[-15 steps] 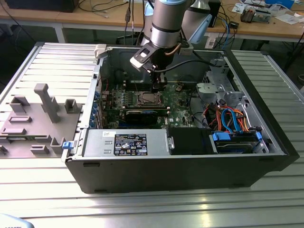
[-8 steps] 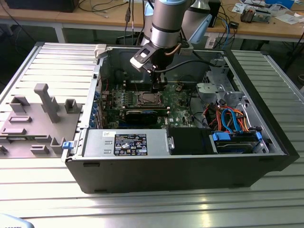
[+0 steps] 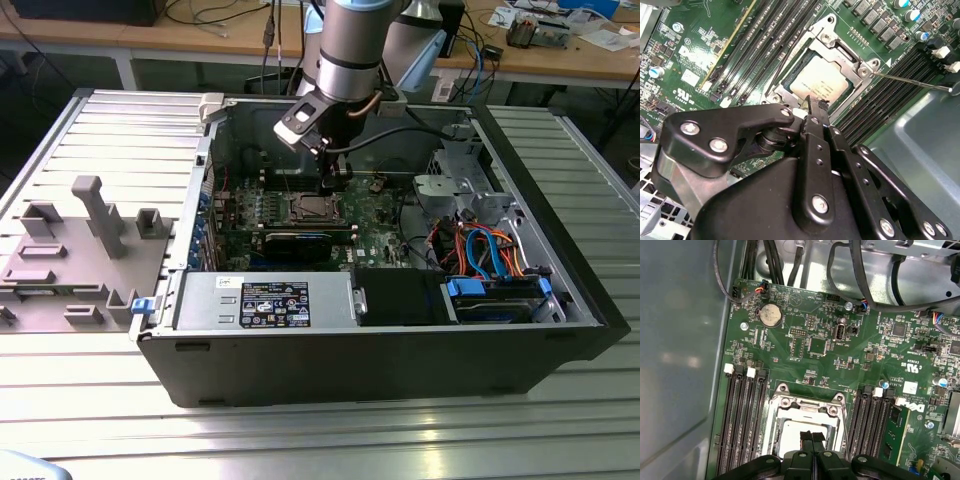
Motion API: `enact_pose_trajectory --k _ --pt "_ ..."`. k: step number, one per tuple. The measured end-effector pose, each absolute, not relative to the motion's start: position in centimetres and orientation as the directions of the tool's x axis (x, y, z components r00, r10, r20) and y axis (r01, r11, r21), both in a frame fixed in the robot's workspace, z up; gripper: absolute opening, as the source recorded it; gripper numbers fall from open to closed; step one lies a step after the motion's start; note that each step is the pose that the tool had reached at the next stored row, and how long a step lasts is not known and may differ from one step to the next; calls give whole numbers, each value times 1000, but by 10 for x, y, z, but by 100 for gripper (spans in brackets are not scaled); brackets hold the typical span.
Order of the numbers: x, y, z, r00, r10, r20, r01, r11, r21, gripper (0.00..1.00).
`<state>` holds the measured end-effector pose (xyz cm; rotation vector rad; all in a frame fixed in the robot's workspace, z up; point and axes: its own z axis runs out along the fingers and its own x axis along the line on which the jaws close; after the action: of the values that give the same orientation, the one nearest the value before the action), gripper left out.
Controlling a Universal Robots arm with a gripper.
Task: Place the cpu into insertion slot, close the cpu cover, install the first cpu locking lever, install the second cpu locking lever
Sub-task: 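Install the first cpu locking lever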
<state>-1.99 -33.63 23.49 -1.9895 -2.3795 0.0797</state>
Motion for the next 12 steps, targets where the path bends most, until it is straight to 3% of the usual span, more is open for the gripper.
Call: enact_pose_trajectory --k 12 --pt "-20 -337 235 -184 983 -3 981 184 -64 11"
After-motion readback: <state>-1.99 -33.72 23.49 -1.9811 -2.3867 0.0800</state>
